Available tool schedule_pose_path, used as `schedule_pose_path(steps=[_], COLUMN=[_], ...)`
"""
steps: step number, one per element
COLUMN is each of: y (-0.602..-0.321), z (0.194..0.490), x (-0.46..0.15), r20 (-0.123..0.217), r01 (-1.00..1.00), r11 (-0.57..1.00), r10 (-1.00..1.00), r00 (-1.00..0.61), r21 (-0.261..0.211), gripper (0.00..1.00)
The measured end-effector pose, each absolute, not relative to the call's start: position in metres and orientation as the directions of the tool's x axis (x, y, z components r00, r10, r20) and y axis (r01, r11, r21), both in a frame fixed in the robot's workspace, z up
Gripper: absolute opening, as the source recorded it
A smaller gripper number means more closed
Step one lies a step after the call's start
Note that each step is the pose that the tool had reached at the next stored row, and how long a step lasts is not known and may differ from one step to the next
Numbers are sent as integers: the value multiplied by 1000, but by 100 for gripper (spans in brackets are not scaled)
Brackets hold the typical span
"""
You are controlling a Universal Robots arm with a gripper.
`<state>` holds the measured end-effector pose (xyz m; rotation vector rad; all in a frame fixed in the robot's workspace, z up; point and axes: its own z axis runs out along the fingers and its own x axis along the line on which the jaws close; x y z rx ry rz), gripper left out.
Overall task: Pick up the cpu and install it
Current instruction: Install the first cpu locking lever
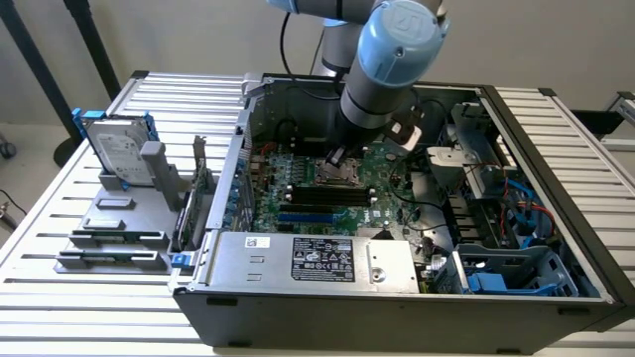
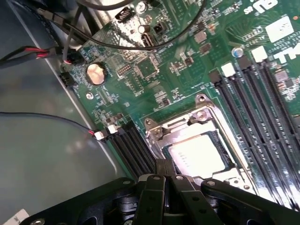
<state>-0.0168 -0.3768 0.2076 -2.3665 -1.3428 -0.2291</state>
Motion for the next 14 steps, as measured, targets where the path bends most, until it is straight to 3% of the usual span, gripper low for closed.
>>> schedule_pose_path(steps=[14], y=[-404], z=[219], x=[-32], r20=[336], r01=[850], r11=[-453], r10=[783], r00=[523], r21=[-267], gripper=[11])
